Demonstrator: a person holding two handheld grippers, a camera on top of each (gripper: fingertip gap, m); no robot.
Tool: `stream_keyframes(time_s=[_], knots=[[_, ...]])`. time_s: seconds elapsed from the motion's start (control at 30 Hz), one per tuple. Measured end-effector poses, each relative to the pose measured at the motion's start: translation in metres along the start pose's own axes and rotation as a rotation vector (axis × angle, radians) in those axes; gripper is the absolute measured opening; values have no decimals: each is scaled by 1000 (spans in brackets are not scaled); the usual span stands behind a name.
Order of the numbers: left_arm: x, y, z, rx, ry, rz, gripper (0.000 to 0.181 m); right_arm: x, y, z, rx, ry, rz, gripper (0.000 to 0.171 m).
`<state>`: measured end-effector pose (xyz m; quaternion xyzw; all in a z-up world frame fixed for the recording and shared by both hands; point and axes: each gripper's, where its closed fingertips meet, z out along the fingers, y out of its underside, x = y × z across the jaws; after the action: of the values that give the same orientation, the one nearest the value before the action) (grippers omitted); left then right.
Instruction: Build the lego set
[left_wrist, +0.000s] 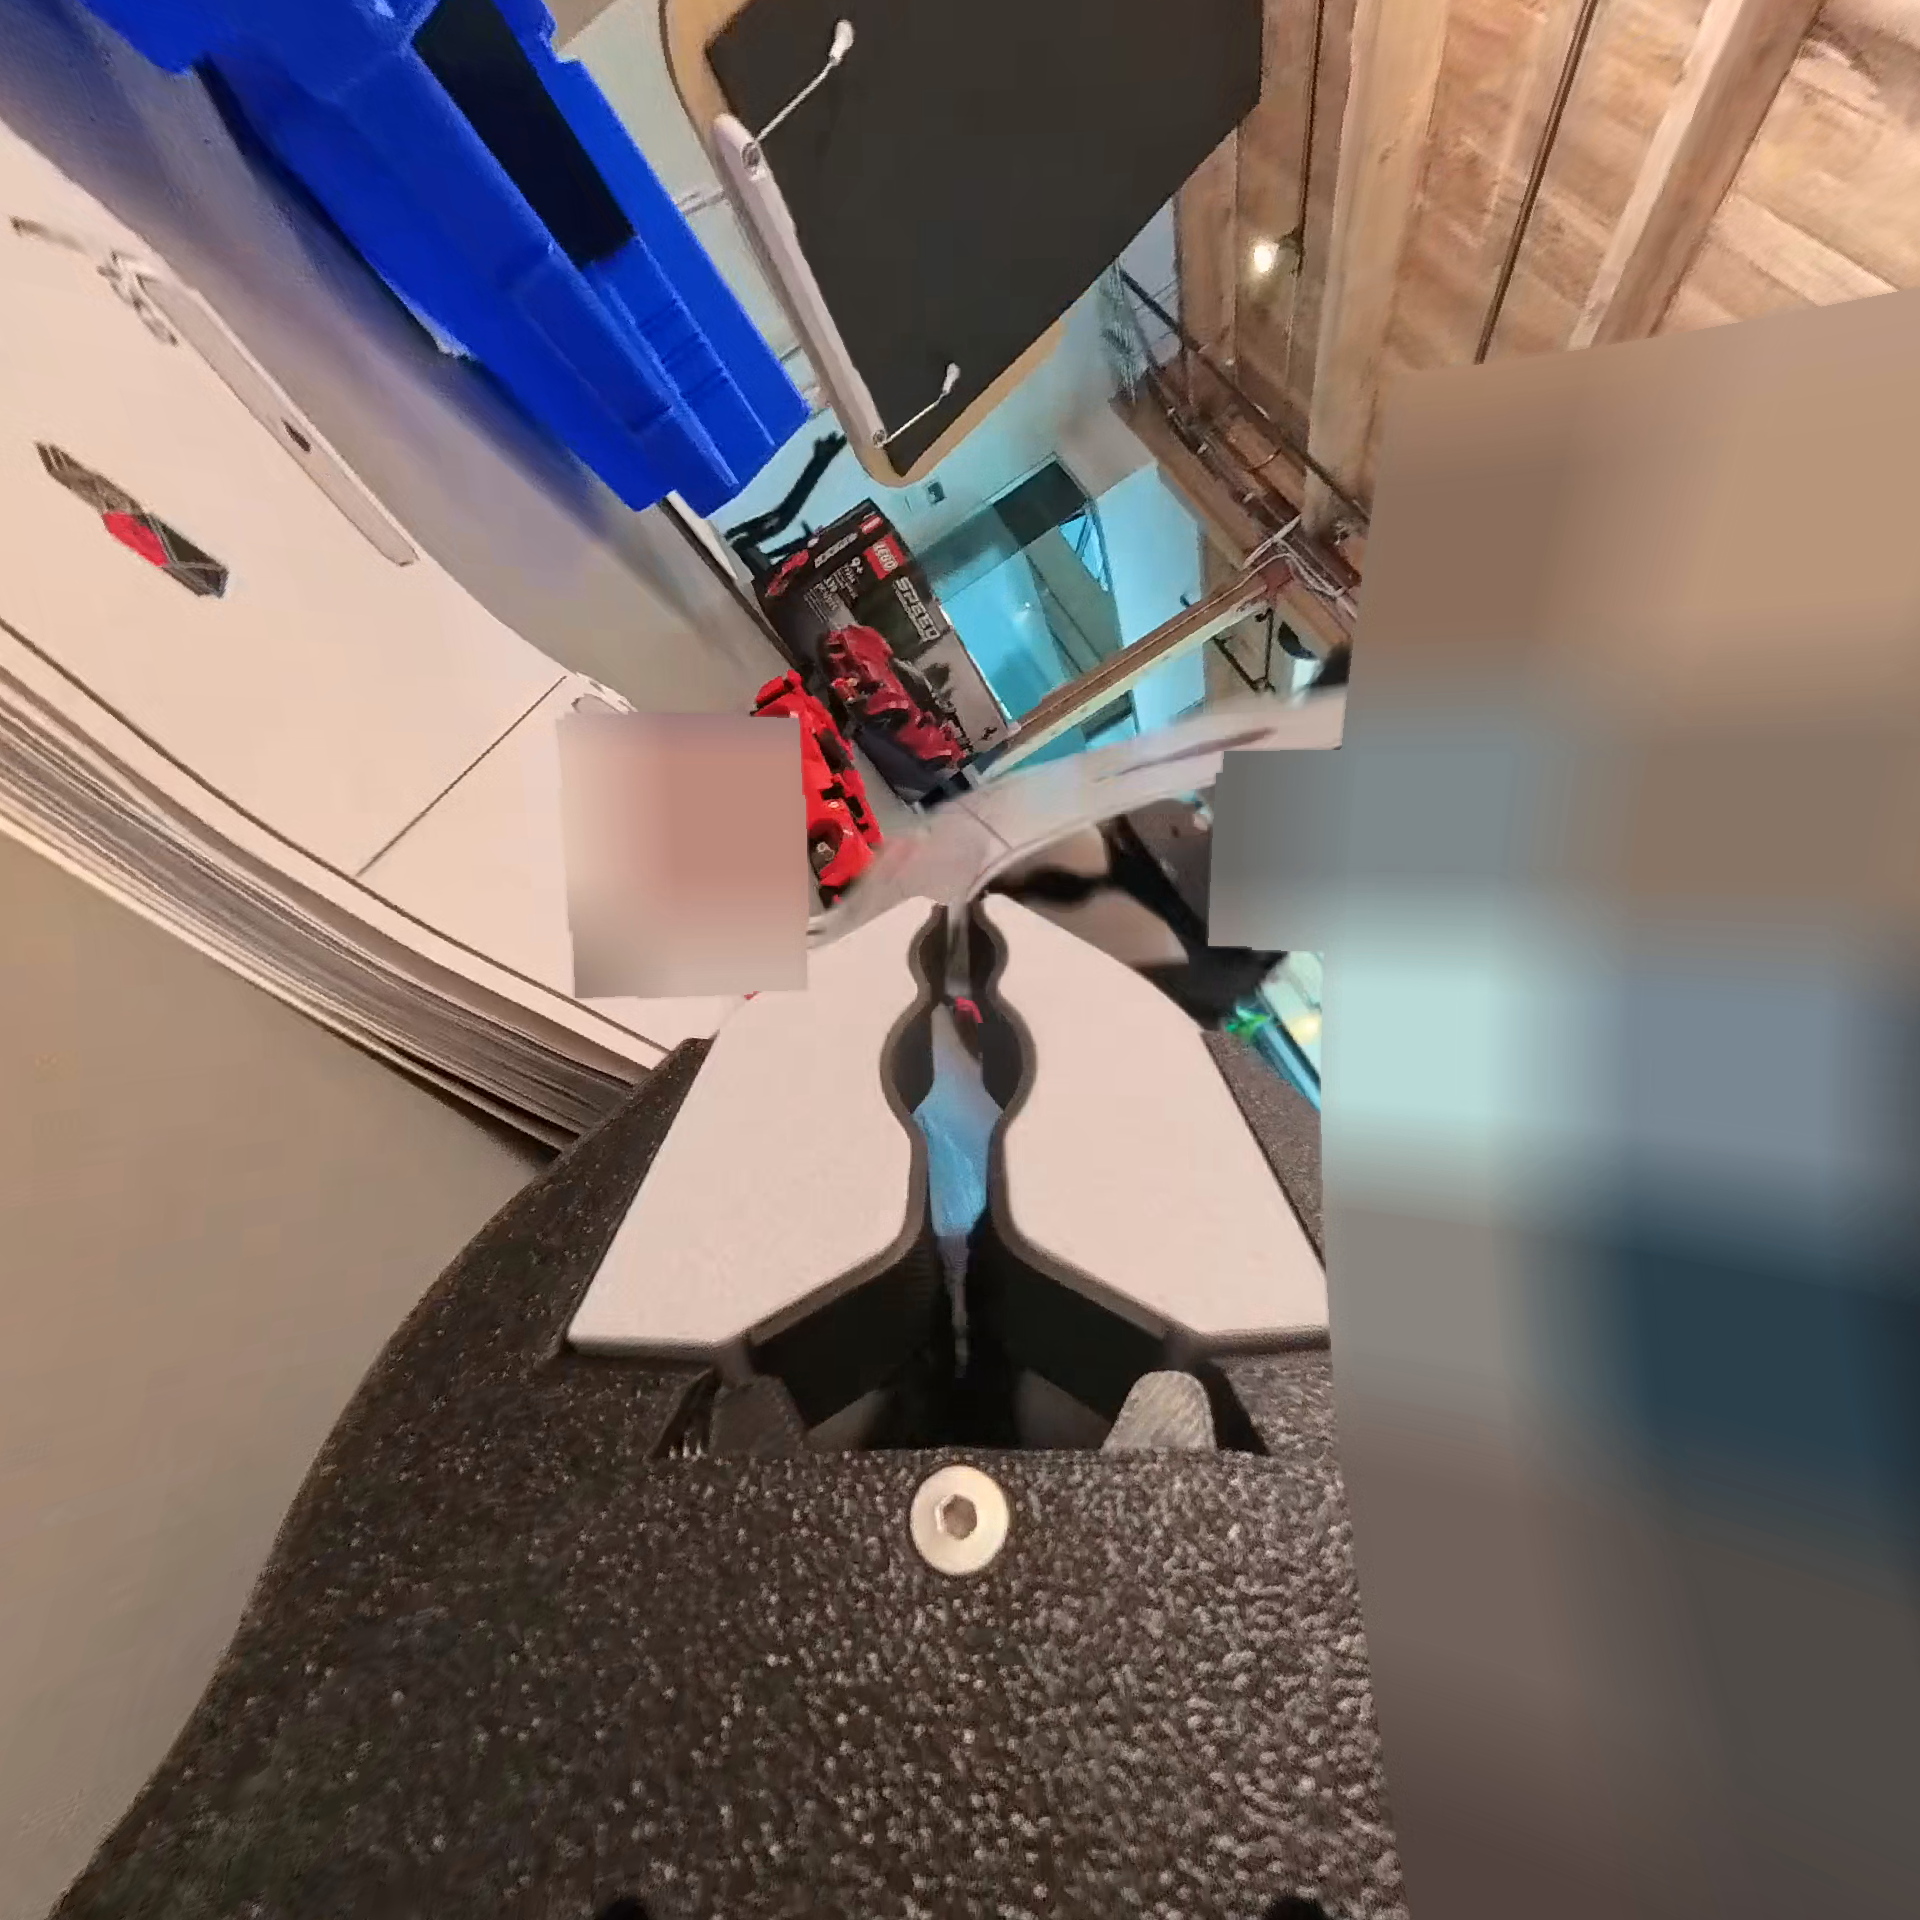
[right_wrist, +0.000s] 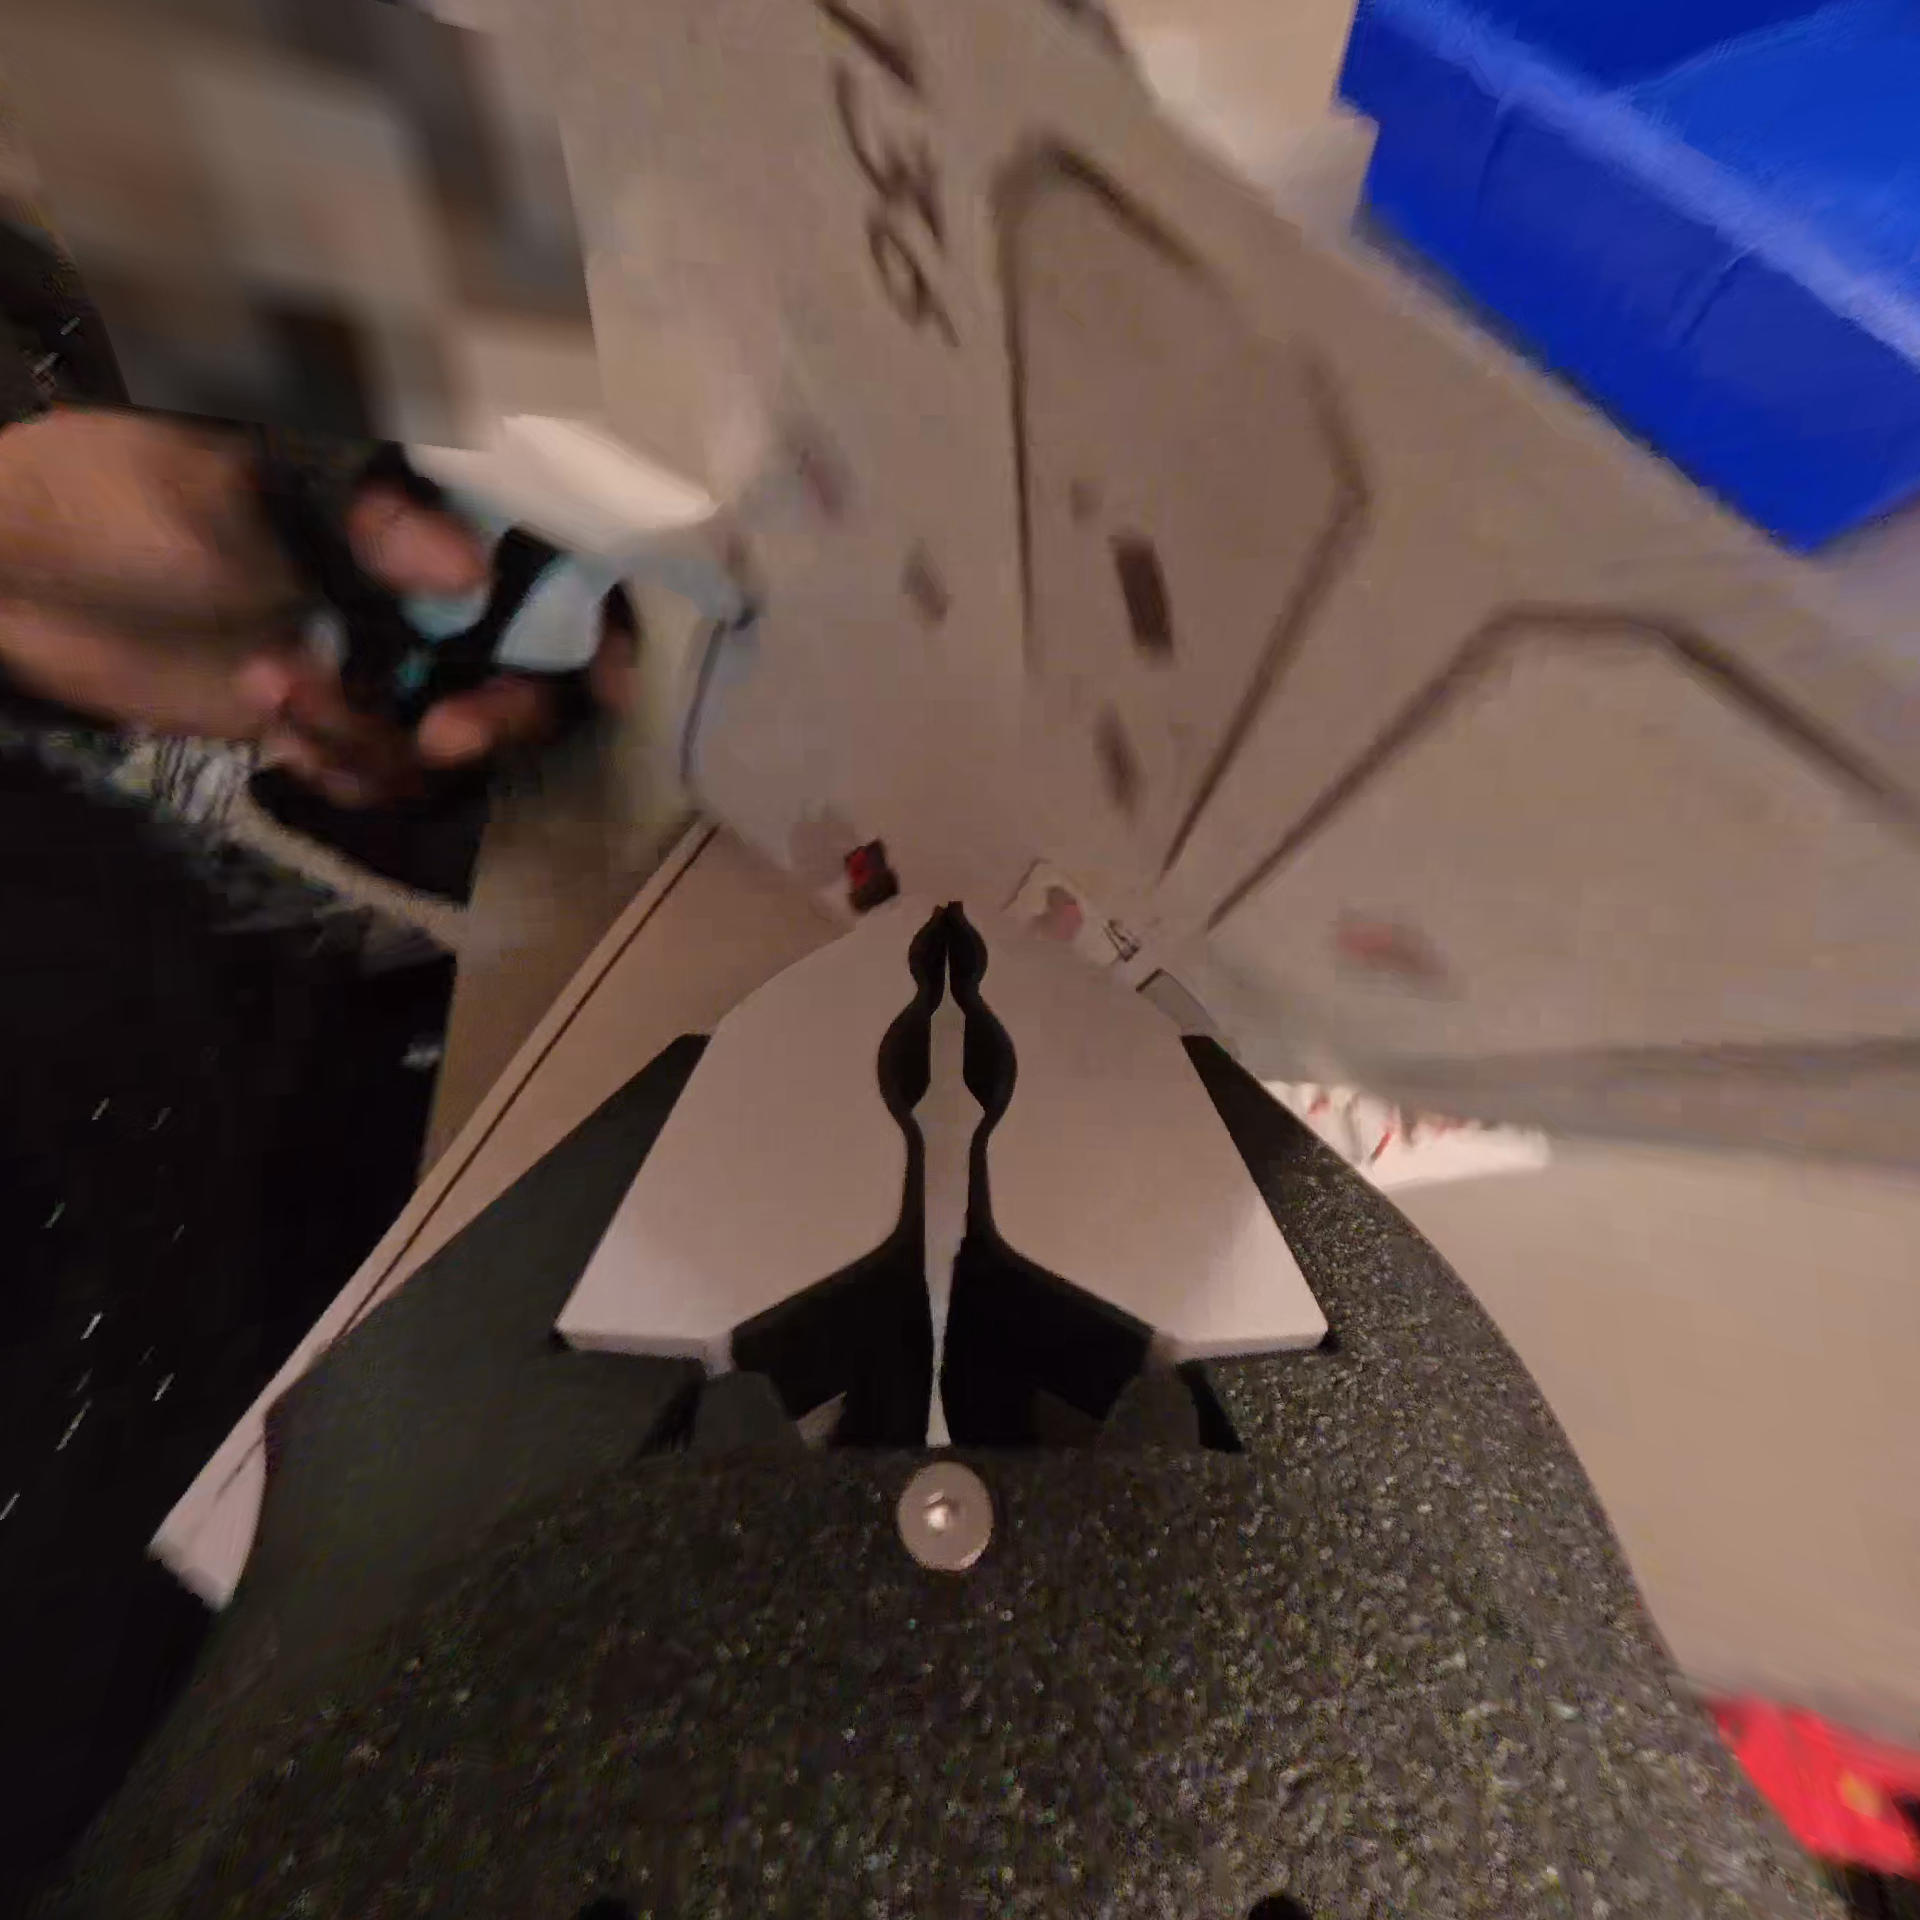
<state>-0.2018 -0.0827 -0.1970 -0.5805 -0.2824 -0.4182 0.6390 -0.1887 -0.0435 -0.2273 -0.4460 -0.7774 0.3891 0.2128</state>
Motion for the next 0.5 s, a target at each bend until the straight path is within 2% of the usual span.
stream_keyframes(time_s=[0.07, 0.13, 0.23, 0.33, 0.4, 0.5], knots=[[7, -4, -6, -21, -8, 106, 8, 8, -11, 17, -7, -16, -1, 0], [16, -10, -11, -84, -54, 377, 7, 14, -10, 35, -50, -2, -51, 0], [40, -8, -11, -224, -106, 1047, 3, 15, -10, 54, -81, 12, -135, 0], [44, 14, -1, -362, -122, 1684, 3, 14, -13, 63, -96, 14, -165, 0], [21, 22, 10, -499, -182, 1862, 2, 19, -22, 50, -43, 54, -112, 0], [0, 26, 25, -626, -177, 1879, 2, 30, -7, 0, -28, 169, 75, 0]])
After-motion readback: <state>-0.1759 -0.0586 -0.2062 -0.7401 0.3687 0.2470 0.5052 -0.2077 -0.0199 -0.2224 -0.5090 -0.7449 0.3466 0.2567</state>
